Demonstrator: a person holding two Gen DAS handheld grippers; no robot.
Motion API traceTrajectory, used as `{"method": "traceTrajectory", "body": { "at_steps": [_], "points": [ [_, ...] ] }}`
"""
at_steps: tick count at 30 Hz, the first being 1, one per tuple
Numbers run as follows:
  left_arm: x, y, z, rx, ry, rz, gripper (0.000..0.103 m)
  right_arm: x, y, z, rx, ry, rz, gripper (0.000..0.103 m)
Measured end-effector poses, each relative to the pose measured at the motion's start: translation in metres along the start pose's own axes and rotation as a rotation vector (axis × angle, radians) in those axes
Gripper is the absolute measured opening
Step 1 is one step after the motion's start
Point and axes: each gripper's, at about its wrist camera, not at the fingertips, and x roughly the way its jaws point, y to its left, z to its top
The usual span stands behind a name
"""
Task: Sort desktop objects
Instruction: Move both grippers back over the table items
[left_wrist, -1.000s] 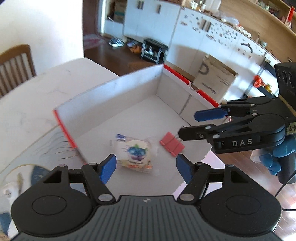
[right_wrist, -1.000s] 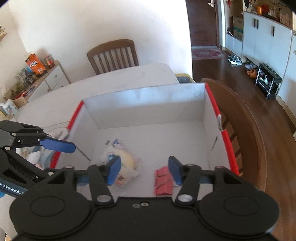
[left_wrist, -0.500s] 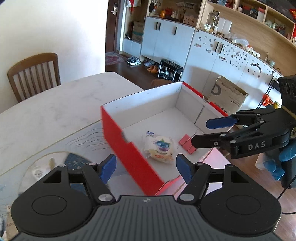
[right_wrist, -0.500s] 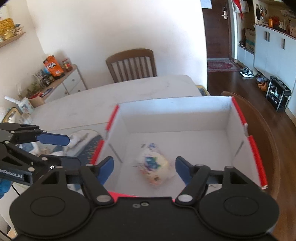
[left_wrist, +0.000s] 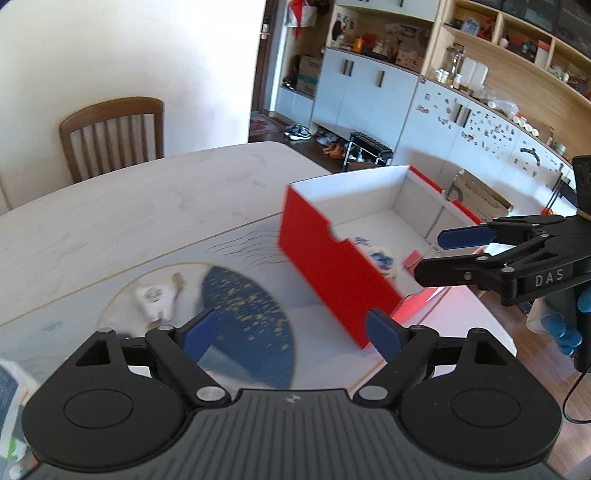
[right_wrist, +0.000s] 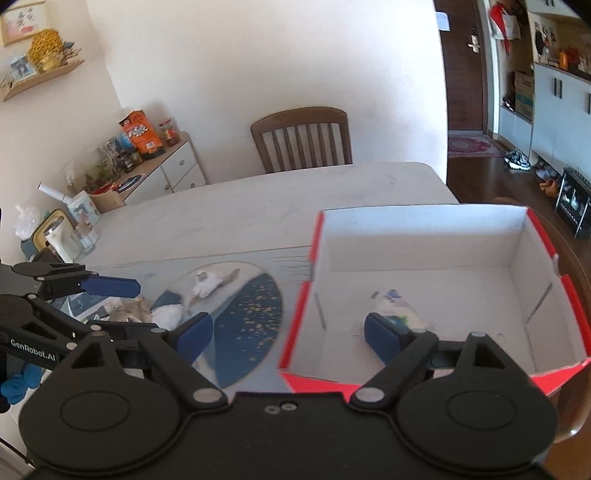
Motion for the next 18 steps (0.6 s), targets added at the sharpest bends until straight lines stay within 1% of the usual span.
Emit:
{"method": "traceTrajectory", "body": {
  "at_steps": [4,6,7,8,10,15,18],
  "points": [
    [-0.010,0.025,-0.014,-0.033,0.000,0.006,0.089,0.007,0.025,-0.002,-0.031,0.002,-0.004,0.089],
    [-0.015,0.036,-0.023,-0.044,-0.010,0.014,0.094,0.012,0.036,-0.003,-0.037,0.005,-0.004,0.089],
    [-0.018,0.041,-0.028,-0.049,-0.014,0.018,0.099,0.014,0.041,-0.004,-0.040,0.008,-0.007,0.090],
    [-0.021,0.047,-0.033,-0.055,-0.018,0.025,0.102,0.016,0.047,-0.005,-0.041,0.011,-0.008,0.091],
    [-0.025,0.058,-0.042,-0.063,-0.019,0.033,0.102,0.022,0.056,-0.009,-0.035,0.015,-0.010,0.093],
    [-0.034,0.087,-0.066,-0.087,-0.007,0.064,0.102,0.038,0.077,-0.015,-0.025,0.033,-0.020,0.093],
    [-0.040,0.102,-0.079,-0.085,-0.005,0.085,0.102,0.048,0.088,-0.019,-0.013,0.042,-0.029,0.093]
  ]
}}
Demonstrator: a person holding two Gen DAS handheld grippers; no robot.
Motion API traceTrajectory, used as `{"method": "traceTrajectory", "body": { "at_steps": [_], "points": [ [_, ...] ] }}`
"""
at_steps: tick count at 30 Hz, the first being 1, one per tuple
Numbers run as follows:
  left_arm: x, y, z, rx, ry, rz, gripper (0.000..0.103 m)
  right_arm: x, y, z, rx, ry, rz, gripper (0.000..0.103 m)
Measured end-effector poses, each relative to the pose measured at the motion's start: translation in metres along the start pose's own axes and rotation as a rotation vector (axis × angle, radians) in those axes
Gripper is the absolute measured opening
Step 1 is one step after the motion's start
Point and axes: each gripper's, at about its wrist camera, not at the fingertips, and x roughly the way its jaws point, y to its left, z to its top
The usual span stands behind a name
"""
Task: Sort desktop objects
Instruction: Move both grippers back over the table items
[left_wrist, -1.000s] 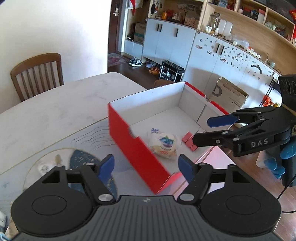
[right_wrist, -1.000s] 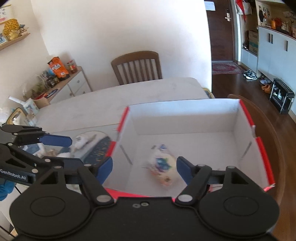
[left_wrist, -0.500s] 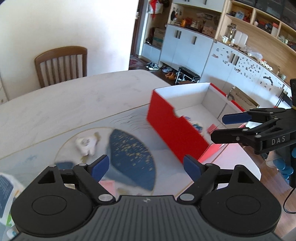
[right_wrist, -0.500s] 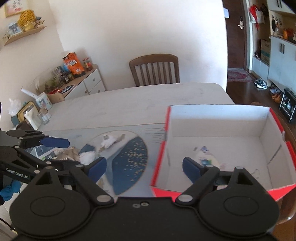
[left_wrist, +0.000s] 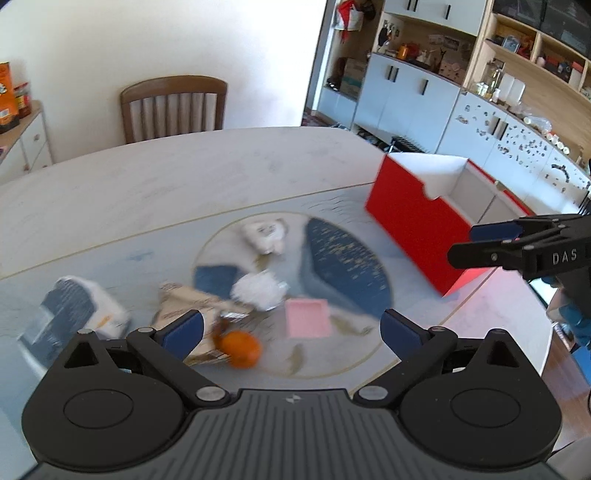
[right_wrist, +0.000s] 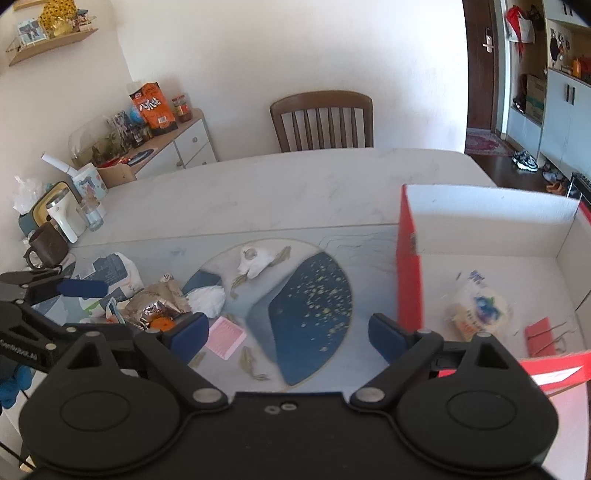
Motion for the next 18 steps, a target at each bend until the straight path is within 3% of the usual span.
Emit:
{"method": "traceTrajectory", "body": {
  "at_steps": [7,18],
  "points": [
    [-0.008,0.040,-0.026,-0.001,0.023,0.048,0.102,0.029,0.031,-0.007,-0.017,0.031,-0.022,0.093],
    [-0.004,0.082,-0.070,0.096,0.094,0.106,0.102,0.071,0.066,-0.017,-0.042,0.072,-0.065,0.093]
  ]
}}
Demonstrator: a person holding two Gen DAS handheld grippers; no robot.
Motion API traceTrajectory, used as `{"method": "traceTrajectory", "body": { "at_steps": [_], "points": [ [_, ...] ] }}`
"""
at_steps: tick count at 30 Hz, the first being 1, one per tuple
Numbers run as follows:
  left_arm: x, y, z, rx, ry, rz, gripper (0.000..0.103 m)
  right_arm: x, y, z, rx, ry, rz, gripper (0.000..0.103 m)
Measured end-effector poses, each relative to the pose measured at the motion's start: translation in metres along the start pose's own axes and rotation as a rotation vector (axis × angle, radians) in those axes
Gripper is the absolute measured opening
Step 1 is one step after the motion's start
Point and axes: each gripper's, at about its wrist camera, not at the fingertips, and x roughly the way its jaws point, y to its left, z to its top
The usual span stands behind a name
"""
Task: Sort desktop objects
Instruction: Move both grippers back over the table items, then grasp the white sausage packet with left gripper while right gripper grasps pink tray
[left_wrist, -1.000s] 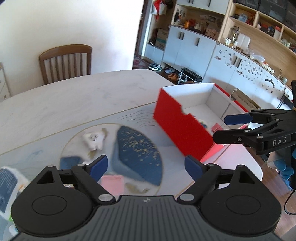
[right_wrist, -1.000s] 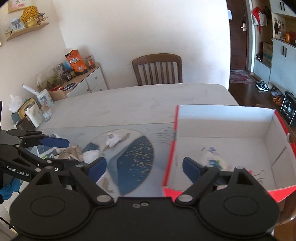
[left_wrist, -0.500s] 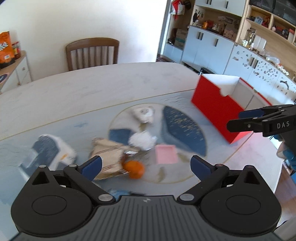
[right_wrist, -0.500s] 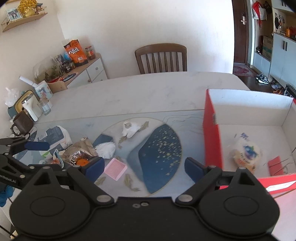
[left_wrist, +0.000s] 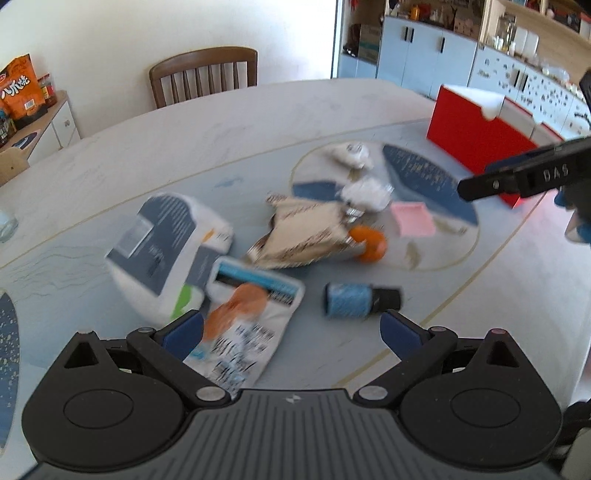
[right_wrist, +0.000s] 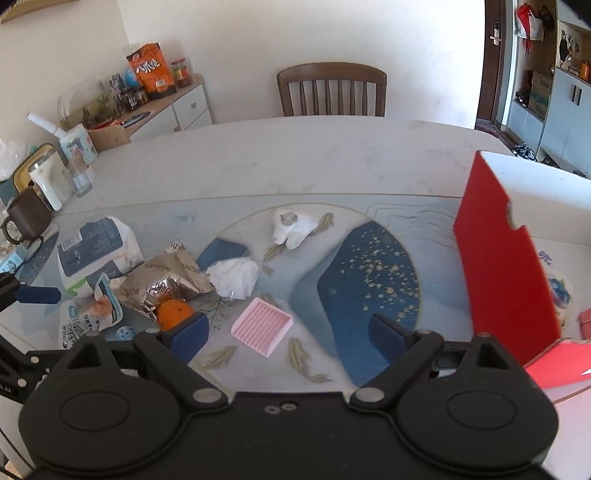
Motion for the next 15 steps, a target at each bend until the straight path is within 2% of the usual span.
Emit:
{"method": "traceTrajectory", "body": {
  "at_steps": [4,8,15],
  "points": [
    [0.003,0.011,-0.010,0.026,0.006,0.028,0.102,0.010,0.008,-0.002,-0.002,0.012,-0.009,0.093],
    [0.009,0.025,-0.017,0.004,0.020,0.043,0.102,0.019,0.017,-0.003,-0.018,0.028,-0.016,0.093],
    [0.029,0.035,-0.019,-0.017,0.049,0.023,0.102,0.041,0.024,0.000,-0.006,0.052,-0.037,0.093]
  ]
}}
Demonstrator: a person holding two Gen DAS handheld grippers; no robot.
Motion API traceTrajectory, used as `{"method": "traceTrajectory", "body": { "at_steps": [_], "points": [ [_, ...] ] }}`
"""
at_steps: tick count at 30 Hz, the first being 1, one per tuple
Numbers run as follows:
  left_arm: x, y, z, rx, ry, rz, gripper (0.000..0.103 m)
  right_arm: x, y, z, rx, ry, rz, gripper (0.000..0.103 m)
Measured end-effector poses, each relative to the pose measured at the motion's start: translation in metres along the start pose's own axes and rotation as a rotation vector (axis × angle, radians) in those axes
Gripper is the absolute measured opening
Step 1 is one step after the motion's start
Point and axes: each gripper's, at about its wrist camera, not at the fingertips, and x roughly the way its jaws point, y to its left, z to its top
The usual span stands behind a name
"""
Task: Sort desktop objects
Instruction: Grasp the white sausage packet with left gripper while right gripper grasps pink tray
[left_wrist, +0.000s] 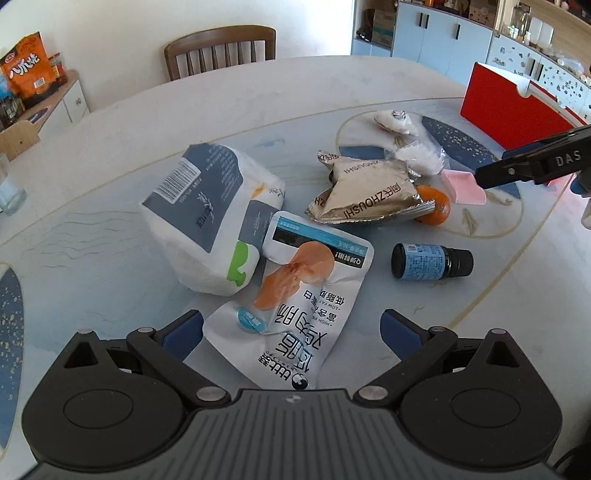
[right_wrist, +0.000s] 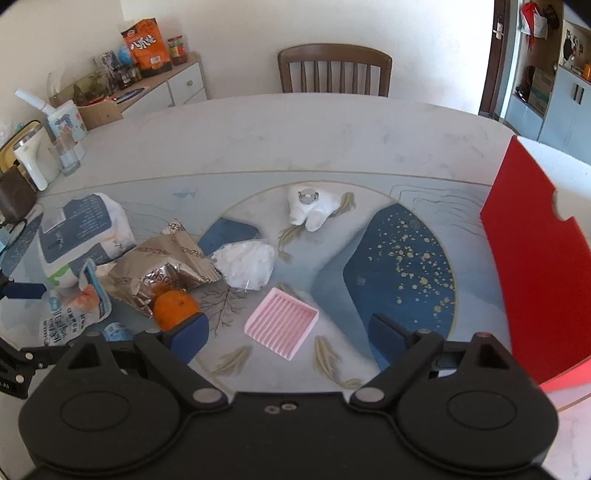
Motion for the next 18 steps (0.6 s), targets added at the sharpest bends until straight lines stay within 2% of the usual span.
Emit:
{"method": "traceTrajectory", "body": {
  "at_steps": [18],
  "points": [
    [0.013,-0.018,0.004,0.017,0.029,0.002,0.101,0.037,0.005,0.000,0.016,0.060,-0.067,0.084]
  ]
}}
